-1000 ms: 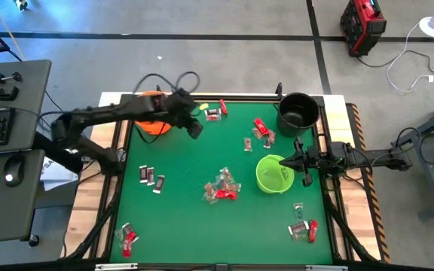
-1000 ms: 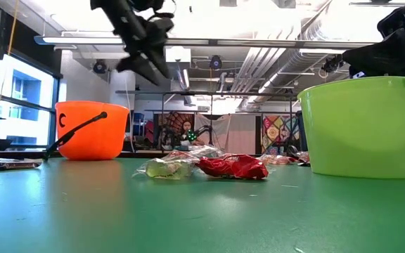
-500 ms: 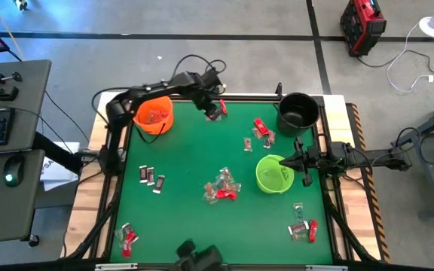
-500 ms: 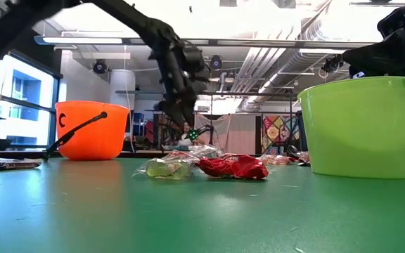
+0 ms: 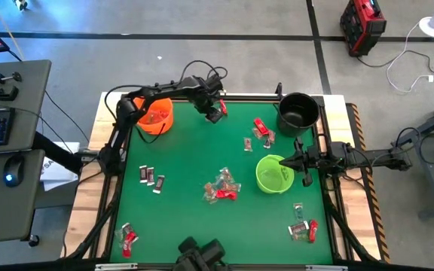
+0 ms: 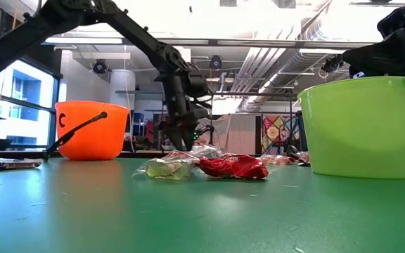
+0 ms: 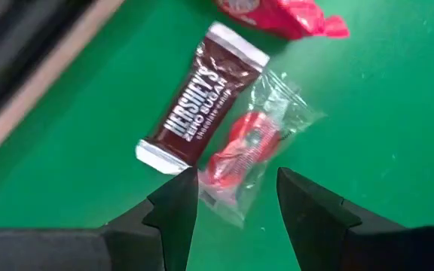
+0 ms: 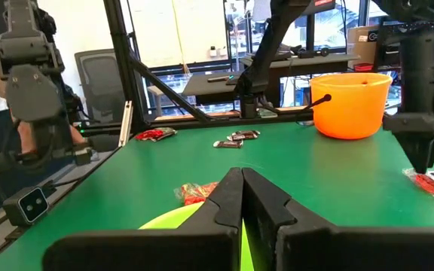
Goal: Sort candy by brand, put in halloween buckets
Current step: Put the red gummy into the orange bucket
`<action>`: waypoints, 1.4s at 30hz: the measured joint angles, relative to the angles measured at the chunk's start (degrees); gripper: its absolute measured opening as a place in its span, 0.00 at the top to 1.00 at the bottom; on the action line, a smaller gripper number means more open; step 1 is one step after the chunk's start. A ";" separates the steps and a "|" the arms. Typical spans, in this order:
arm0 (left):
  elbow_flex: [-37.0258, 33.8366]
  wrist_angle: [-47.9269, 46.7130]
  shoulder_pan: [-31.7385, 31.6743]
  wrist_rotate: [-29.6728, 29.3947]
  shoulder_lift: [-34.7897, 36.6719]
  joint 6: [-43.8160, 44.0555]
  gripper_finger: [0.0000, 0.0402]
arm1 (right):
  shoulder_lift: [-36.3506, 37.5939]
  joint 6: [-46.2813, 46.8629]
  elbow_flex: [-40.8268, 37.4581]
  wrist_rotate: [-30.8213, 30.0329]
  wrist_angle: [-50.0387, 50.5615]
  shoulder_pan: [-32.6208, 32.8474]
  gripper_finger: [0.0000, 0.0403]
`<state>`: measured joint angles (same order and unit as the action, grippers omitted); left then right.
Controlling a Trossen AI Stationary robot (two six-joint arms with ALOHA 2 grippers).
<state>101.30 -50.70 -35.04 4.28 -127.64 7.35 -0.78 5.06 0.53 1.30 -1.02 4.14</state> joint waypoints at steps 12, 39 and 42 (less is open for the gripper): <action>-0.22 1.45 0.32 -0.31 -0.98 -1.90 0.63 | 0.00 0.02 -0.01 0.00 0.00 0.00 1.00; -11.46 -3.54 -0.43 -16.43 36.29 0.92 1.00 | 0.00 0.02 -0.02 0.00 0.00 0.02 1.00; -22.12 -3.52 -0.80 -20.14 45.10 5.85 1.00 | 0.00 0.01 0.00 0.00 -0.02 0.01 1.00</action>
<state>79.17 -54.21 -35.84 -15.86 -82.54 13.20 -0.78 5.07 0.53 1.30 -1.04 4.16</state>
